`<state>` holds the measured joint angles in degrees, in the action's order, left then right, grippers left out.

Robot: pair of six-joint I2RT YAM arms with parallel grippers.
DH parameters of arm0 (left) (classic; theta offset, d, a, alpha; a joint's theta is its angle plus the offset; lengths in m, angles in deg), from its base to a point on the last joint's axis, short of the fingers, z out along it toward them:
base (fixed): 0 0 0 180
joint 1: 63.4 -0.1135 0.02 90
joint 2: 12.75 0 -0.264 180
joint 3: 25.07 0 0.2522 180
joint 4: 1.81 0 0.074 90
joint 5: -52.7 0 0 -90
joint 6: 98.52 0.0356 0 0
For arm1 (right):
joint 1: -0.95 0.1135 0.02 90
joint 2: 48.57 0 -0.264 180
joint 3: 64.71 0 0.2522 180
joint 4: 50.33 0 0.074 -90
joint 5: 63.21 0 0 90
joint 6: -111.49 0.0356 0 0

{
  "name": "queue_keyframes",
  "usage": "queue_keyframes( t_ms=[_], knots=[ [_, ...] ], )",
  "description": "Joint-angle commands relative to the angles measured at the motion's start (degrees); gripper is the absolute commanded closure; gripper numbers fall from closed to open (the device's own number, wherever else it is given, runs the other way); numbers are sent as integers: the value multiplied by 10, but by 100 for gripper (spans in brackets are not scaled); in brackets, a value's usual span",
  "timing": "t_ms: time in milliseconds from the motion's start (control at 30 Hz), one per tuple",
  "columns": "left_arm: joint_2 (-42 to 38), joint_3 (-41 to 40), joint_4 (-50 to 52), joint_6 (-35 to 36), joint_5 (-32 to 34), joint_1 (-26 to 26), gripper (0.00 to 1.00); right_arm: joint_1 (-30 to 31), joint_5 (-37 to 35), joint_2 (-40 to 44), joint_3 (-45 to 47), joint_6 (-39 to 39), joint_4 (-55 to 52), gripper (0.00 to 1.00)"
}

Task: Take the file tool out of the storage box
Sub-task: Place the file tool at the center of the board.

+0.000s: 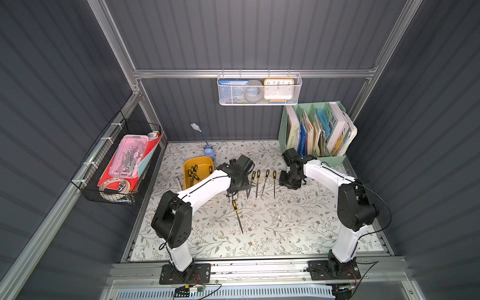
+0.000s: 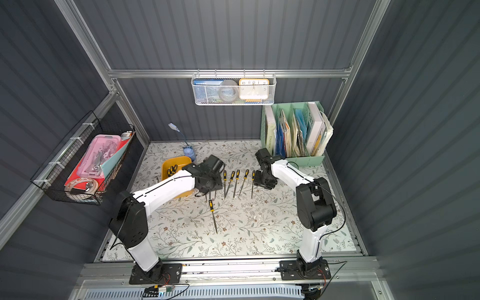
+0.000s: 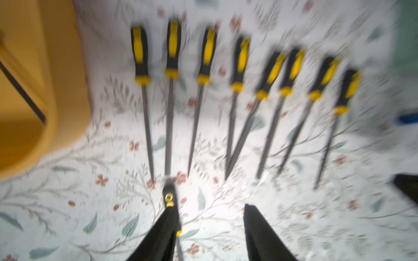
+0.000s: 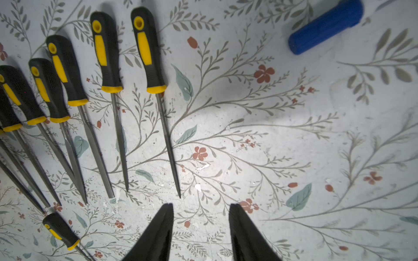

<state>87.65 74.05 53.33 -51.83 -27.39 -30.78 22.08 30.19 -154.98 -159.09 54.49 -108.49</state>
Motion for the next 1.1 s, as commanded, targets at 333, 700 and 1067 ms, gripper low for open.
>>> queue_keyframes(
  t_ms=[333,700,1067],
  knots=[
    [50,44,-8,187,29,-280,54,6,-2,-50,-72,3,-5,54],
    [157,71,-42,216,19,-317,54,6,1,-95,-109,5,-14,54],
    [216,85,-63,232,3,-337,55,6,-9,-131,-163,-10,-49,54]
  ],
)
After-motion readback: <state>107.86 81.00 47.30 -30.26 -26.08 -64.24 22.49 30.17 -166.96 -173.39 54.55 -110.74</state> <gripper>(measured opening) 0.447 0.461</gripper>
